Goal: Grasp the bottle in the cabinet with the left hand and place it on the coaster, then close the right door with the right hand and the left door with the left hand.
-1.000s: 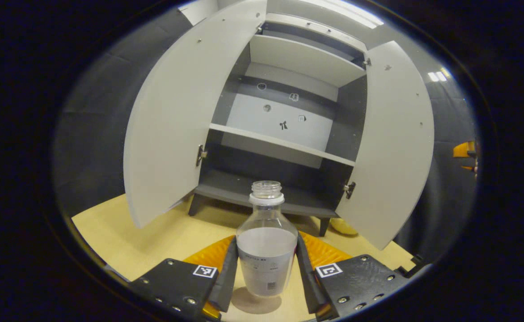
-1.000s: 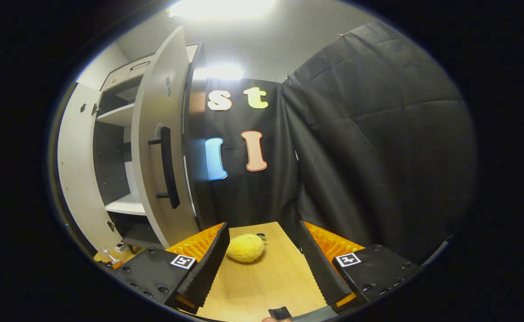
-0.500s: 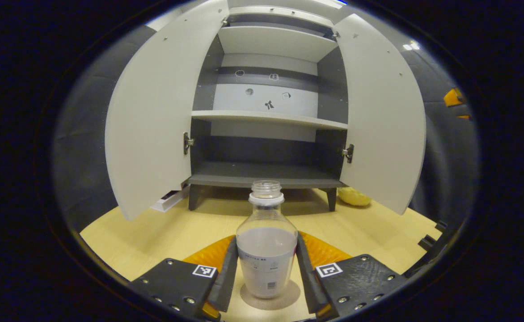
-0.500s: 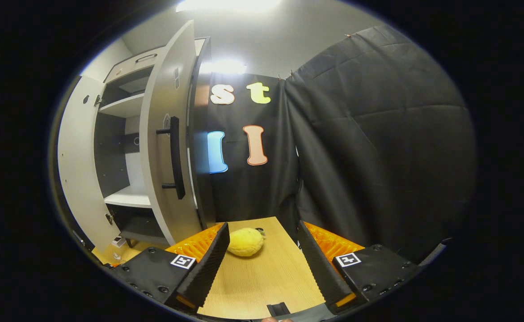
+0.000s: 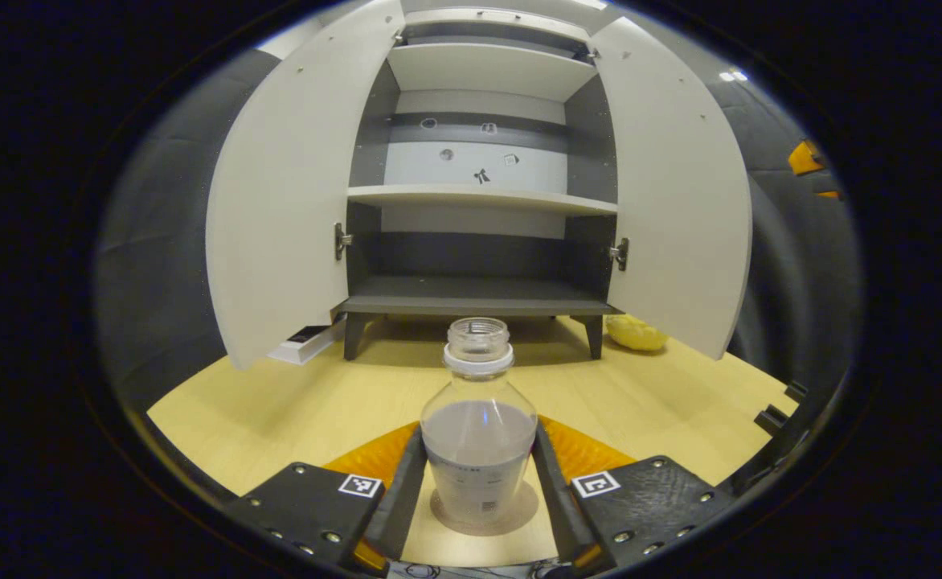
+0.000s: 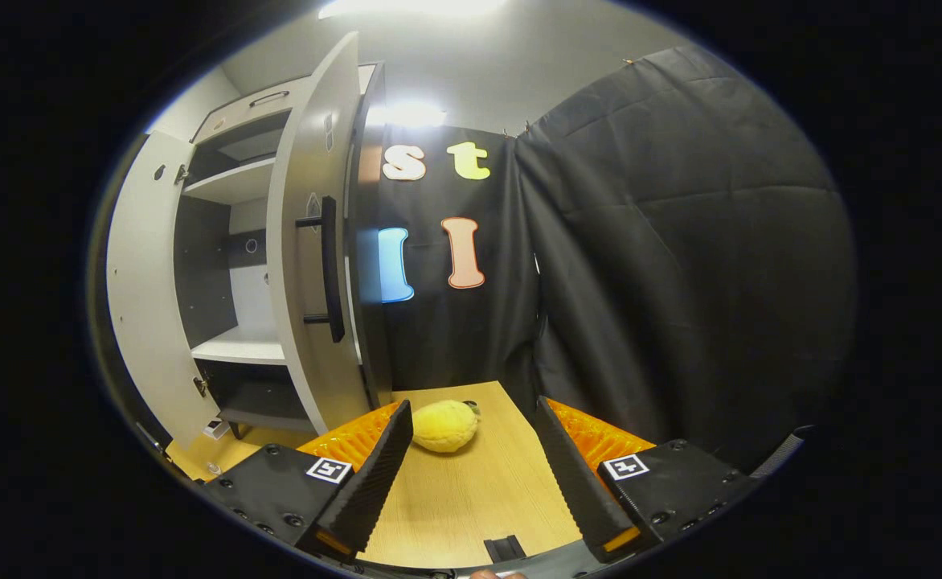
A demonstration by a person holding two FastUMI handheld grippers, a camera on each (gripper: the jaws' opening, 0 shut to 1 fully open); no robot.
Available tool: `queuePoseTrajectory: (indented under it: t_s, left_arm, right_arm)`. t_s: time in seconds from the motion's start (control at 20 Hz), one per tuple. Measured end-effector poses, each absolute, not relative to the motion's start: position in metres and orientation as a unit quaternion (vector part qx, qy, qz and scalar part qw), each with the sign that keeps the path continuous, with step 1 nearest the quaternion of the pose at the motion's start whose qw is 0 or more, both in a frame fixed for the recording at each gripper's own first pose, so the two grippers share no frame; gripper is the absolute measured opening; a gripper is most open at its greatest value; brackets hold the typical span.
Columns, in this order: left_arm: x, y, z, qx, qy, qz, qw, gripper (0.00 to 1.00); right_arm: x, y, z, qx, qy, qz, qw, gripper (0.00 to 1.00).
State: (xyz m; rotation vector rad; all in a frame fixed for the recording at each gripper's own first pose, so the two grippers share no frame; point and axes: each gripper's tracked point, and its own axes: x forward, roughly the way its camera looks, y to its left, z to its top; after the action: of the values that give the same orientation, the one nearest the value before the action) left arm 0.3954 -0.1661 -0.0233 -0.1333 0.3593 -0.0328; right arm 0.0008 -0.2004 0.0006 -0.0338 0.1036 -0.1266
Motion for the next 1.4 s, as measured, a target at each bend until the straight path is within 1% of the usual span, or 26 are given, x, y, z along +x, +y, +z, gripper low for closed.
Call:
queuePoseTrajectory:
  t_s: [0.05,0.1,0.15,0.25,0.35,0.5,0.65,0.9,1.15,1.2,1.35,1.4]
  left_arm:
    - [0.397,-0.167,-0.028,-0.062,0.183,-0.016,0.981,0.8]
    - [0.392,-0.164,-0.033,-0.055,0.188,-0.012,0.981,0.99]
    - [0.391,-0.163,-0.033,-0.05,0.193,-0.008,0.98,0.93]
    - [0.392,-0.167,-0.028,-0.059,0.193,-0.009,0.979,0.93]
    - [0.386,-0.167,-0.007,-0.08,0.183,-0.016,0.98,0.93]
    - [0.367,-0.16,0.021,-0.083,0.166,-0.017,0.983,0.93]
    - [0.342,-0.154,0.059,-0.093,0.149,-0.019,0.984,0.93]
    - [0.314,-0.113,0.138,-0.093,0.116,0.025,0.989,0.93]
    - [0.317,-0.053,0.227,-0.068,0.077,0.079,0.992,0.93]
    - [0.321,-0.04,0.244,-0.055,0.069,0.093,0.992,0.99]
    - [0.34,-0.016,0.284,-0.043,0.059,0.114,0.991,0.87]
    - [0.348,-0.013,0.298,-0.046,0.054,0.114,0.991,0.91]
  right_arm:
    - [-0.001,-0.2,0.002,-0.017,0.049,-0.064,0.997,0.97]
    - [-0.002,-0.201,0.004,-0.018,0.044,-0.065,0.997,0.98]
    - [-0.003,-0.201,0.004,-0.018,0.041,-0.065,0.997,0.98]
    - [-0.007,-0.204,0.004,-0.018,0.039,-0.068,0.997,0.97]
    - [-0.009,-0.208,0.002,-0.013,0.037,-0.073,0.997,0.97]
    - [-0.005,-0.213,-0.002,-0.006,0.039,-0.077,0.996,0.97]
    - [0.005,-0.21,-0.008,-0.009,0.045,-0.069,0.997,0.98]
    - [0.019,-0.197,-0.006,-0.006,0.047,-0.053,0.997,0.98]
    - [0.033,-0.196,0.017,0.01,0.03,-0.055,0.998,0.98]
    - [0.04,-0.198,0.024,0.009,0.024,-0.058,0.998,0.97]
    - [0.054,-0.205,0.044,0.004,0.004,-0.063,0.998,0.97]
    - [0.059,-0.205,0.053,0.003,-0.005,-0.062,0.998,0.97]
